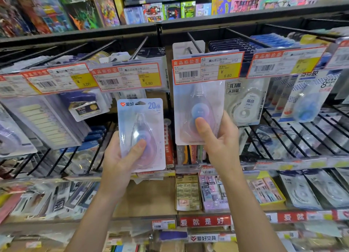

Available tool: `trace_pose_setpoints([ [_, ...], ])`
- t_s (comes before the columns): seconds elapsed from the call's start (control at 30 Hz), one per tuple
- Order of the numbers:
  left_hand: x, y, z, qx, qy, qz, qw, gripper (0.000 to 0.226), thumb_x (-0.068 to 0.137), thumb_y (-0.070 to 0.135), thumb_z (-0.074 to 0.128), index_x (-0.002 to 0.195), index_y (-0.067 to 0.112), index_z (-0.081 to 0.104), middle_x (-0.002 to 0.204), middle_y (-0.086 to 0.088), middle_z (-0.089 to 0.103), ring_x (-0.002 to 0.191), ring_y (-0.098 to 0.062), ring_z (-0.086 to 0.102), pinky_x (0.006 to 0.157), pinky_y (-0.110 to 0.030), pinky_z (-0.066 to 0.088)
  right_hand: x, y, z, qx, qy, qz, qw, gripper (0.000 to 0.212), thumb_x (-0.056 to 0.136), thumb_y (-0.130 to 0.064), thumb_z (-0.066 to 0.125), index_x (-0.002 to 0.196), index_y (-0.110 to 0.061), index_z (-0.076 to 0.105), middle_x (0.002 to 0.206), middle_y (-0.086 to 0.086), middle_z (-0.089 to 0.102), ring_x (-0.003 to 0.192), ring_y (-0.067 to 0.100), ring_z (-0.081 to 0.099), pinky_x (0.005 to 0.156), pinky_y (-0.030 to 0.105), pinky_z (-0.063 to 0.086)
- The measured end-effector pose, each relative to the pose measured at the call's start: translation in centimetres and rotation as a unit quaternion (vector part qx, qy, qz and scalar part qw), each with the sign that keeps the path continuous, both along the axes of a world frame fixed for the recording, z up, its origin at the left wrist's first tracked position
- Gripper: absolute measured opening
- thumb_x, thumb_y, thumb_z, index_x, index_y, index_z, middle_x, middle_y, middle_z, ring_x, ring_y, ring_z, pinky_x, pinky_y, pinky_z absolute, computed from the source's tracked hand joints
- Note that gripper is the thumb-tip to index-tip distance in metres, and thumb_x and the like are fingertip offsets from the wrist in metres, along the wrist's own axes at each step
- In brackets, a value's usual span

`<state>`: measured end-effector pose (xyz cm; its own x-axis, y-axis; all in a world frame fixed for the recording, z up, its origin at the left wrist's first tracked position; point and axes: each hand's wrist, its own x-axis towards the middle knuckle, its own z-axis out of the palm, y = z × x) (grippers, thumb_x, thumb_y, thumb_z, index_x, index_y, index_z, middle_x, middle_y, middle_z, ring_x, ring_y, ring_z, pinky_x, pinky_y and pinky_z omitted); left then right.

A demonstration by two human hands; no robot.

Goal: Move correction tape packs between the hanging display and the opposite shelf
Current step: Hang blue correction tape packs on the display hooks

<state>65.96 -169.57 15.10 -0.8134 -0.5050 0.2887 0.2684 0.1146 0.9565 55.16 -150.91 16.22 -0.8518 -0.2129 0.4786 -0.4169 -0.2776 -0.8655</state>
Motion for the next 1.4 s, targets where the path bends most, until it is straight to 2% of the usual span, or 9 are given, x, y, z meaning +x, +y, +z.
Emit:
trace_pose_setpoints([
  [0.27,-0.6,0.0,0.0,0.009,0.014,0.001,1.000,0.034,0.084,0.026,0.066,0.118,0.022,0.063,0.106,0.005,0.072,0.099,-0.016,0.069,0.077,-0.024,0.056,-0.4,-0.2,-0.4,0.007,-0.008,-0.010,1.000,0.024,0.090,-0.035,0.068,0.105,-0.017,0.064,0.092,-0.012,0.069,0.088,0.005,0.066,0.074,0.018,0.051],
  [0.43,-0.6,-0.2,-0.4,0.019,0.009,0.005,1.000,0.031,0.083,0.026,0.068,0.114,0.025,0.065,0.106,0.003,0.072,0.098,-0.018,0.069,0.078,-0.028,0.057,-1.5,-1.7,-1.0,-0.007,-0.062,-0.019,0.998,0.028,0.087,-0.039,0.071,0.099,-0.014,0.067,0.088,0.004,0.070,0.080,0.013,0.067,0.069,0.029,0.054],
  [0.53,-0.5,-0.3,-0.6,0.025,0.005,0.010,1.000,0.032,0.083,0.026,0.068,0.115,0.024,0.065,0.107,0.001,0.072,0.099,-0.020,0.068,0.081,-0.033,0.056,-2.3,-2.7,-1.1,-0.038,-0.130,-0.011,0.991,0.019,0.089,-0.032,0.076,0.084,-0.017,0.065,0.062,-0.014,0.061,0.054,-0.001,0.053,0.053,0.015,0.041],
  [0.63,-0.4,-0.6,-0.7,0.029,0.006,0.016,0.999,0.030,0.083,0.026,0.069,0.113,0.028,0.067,0.110,-0.002,0.071,0.101,-0.022,0.068,0.086,-0.040,0.055,-3.2,-3.9,-1.5,-0.072,-0.180,-0.017,0.981,0.015,0.086,-0.032,0.077,0.080,-0.020,0.069,0.066,-0.011,0.067,0.061,0.002,0.061,0.059,0.016,0.046],
  [0.73,-0.4,-0.8,-0.6,0.026,0.008,0.020,0.999,0.028,0.084,0.027,0.069,0.112,0.031,0.068,0.110,-0.001,0.071,0.101,-0.022,0.068,0.087,-0.043,0.053,-3.8,-5.2,-1.6,-0.092,-0.235,-0.024,0.967,0.026,0.088,-0.030,0.077,0.067,-0.027,0.062,0.053,-0.014,0.055,0.045,0.001,0.047,0.047,0.015,0.037],
  [0.87,-0.2,-1.1,-0.4,0.016,0.015,0.025,0.999,0.028,0.084,0.026,0.068,0.112,0.029,0.067,0.106,0.004,0.072,0.098,-0.019,0.068,0.082,-0.034,0.056,-5.0,-6.2,-1.8,-0.117,-0.270,-0.025,0.955,0.025,0.089,-0.034,0.075,0.080,-0.019,0.057,0.051,-0.007,0.047,0.041,0.009,0.035,0.040,0.020,0.029],
  [1.13,-0.5,-1.7,0.0,0.007,0.005,0.026,1.000,0.058,0.071,0.058,0.082,0.117,0.026,0.066,0.109,0.003,0.072,0.100,-0.019,0.069,0.080,-0.028,0.058,-7.6,-7.6,-1.9,-0.121,-0.282,-0.037,0.951,0.031,0.088,-0.038,0.075,0.099,-0.013,0.061,0.059,0.001,0.055,0.047,0.013,0.048,0.048,0.028,0.042],
  [1.27,-1.1,-1.8,0.0,0.004,0.013,0.020,1.000,0.042,0.080,0.042,0.077,0.116,0.025,0.065,0.109,0.003,0.072,0.101,-0.018,0.068,0.080,-0.027,0.057,-8.5,-7.4,-1.9,-0.108,-0.255,-0.047,0.960,0.021,0.090,-0.036,0.074,0.095,-0.019,0.063,0.064,0.002,0.058,0.050,0.011,0.050,0.052,0.030,0.045],
  [1.4,-1.7,-1.9,0.1,-0.001,0.011,0.016,1.000,0.032,0.084,0.026,0.067,0.116,0.022,0.063,0.105,0.006,0.073,0.097,-0.014,0.069,0.077,-0.023,0.056,-9.0,-7.1,-1.5,-0.094,-0.267,-0.052,0.958,0.017,0.091,-0.038,0.072,0.085,-0.026,0.061,0.062,-0.004,0.061,0.054,0.009,0.056,0.071,0.039,0.052],
])
